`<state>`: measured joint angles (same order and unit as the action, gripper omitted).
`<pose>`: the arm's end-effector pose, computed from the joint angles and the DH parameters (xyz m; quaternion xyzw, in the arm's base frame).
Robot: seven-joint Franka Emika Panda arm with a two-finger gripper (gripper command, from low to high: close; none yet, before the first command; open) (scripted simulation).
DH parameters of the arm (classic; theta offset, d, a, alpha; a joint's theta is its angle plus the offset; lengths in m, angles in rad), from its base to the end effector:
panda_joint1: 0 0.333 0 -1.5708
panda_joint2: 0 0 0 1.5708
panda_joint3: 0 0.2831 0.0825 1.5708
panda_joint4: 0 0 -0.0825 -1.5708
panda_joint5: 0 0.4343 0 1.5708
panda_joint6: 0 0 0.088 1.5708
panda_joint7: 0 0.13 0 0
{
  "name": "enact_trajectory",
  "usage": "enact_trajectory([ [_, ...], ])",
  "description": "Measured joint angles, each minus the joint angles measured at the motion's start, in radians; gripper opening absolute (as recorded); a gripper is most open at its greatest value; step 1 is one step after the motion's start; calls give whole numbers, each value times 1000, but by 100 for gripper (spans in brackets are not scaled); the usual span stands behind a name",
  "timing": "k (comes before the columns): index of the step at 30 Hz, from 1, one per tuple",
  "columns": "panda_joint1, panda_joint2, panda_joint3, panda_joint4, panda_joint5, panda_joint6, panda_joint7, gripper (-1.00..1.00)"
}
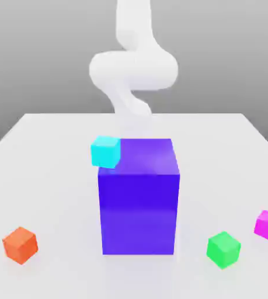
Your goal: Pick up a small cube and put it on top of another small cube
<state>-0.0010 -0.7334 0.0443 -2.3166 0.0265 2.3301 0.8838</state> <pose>0.4596 0.0247 0.6397 -0.8481 0.3844 -0.3277 0.1598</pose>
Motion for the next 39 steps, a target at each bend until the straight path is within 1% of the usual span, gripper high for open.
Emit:
enact_trajectory([
  [6, -2, 159, 123, -40, 50, 73, 216, 0],
  [14, -3, 361, 307, -93, 67, 170, 532, 0],
  [19, -2, 492, 425, -127, 35, 232, 760, 0],
  [24, 12, 636, 523, -160, -51, 294, 1026, 0],
  [28, 83, 762, 546, -185, -161, 338, 1269, 0],
  [30, 123, 825, 536, -197, -219, 358, 1392, 0],
  [31, 123, 825, 536, -197, -219, 358, 1392, 0],
  [34, 236, 941, 485, -219, -309, 397, 1615, 0],
  [39, 385, 1117, 326, -186, -484, 505, 1797, 0],
])
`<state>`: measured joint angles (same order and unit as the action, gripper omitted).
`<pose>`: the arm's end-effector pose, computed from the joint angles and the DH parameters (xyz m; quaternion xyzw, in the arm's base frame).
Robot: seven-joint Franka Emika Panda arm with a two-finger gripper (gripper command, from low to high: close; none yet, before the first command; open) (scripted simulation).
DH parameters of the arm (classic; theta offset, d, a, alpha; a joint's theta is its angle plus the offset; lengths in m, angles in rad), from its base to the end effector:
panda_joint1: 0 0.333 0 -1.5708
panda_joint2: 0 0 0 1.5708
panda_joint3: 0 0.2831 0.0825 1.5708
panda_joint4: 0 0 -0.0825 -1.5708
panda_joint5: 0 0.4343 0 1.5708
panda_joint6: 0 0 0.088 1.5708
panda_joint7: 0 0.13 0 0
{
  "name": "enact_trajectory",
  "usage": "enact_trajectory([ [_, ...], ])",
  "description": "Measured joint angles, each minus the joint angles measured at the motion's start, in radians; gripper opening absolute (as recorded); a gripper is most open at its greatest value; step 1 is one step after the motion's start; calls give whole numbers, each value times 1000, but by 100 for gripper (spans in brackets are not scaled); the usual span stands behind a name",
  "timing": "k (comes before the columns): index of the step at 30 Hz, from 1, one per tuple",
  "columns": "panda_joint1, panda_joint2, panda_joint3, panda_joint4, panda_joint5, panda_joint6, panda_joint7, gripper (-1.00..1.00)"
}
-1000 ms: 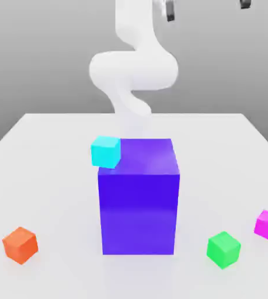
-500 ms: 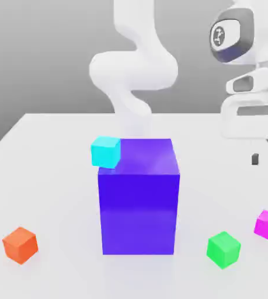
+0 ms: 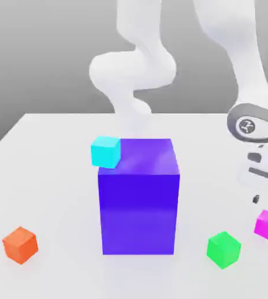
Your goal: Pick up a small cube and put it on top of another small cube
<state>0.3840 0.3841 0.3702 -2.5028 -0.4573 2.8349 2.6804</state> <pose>0.3002 0.3478 0.0456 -0.7274 0.6862 0.0011 0.0009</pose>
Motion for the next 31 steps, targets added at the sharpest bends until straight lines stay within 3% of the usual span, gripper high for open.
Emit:
enact_trajectory([
  [1, 33, 34, -39, 10, -31, 26, 25, -100],
  [8, 42, 42, -49, 12, -39, 34, 32, -100],
  [14, -80, -144, 95, -41, 173, -87, -99, -100],
  [22, -246, -332, -13, -101, 411, -182, 129, -100],
  [24, -254, -301, -29, -103, 391, -150, 187, -100],
  [27, -105, -208, -183, -99, 372, -59, 213, -100],
  [28, -70, -180, -218, -98, 371, -31, 215, 100],
  [31, -70, -180, -218, -98, 371, -31, 215, 100],
])
